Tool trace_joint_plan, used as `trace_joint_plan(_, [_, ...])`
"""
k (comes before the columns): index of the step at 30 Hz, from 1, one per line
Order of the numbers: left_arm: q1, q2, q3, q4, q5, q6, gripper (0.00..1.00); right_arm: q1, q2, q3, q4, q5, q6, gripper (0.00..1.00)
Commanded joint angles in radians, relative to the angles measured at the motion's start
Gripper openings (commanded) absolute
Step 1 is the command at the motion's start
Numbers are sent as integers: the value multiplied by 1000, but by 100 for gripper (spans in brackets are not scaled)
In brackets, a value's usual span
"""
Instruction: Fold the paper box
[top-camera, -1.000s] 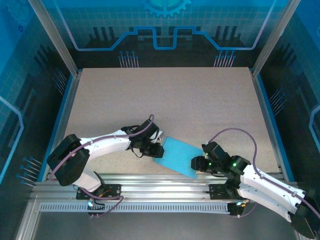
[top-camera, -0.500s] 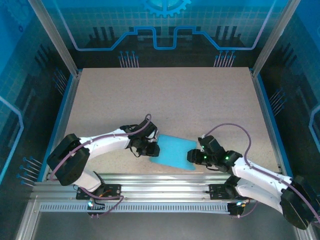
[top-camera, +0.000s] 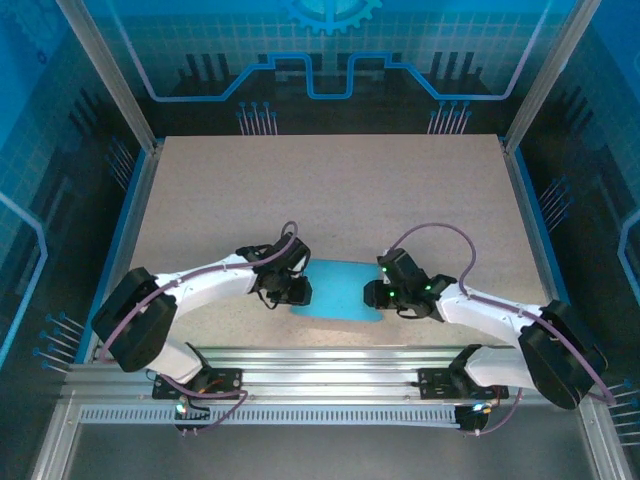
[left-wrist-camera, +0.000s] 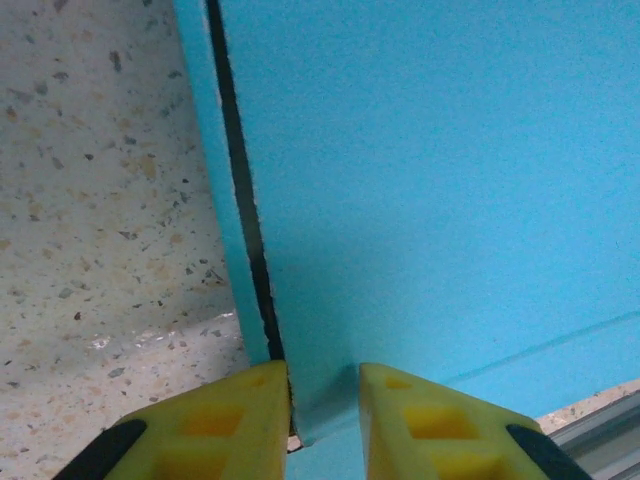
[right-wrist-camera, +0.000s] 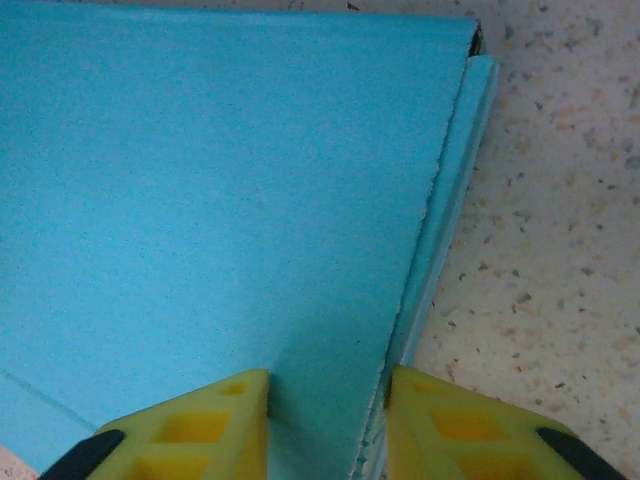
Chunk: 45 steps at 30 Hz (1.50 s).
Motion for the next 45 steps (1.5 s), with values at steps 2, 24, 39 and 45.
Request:
trace_joint_plan(2, [12, -100, -7, 112, 85, 6, 27, 0, -44, 18, -9, -26, -72, 37])
trace_joint_plan(24, [81, -156, -62, 93, 148, 49, 42, -79, -162, -9, -82, -129, -88, 59])
trace_joint_plan(39, [102, -160, -69, 107, 243, 43, 39, -85, -228, -36, -121, -194, -82, 42])
trace_joint_plan(45, [102, -108, -59, 81, 207, 49, 41, -76, -222, -60, -90, -233, -54, 42])
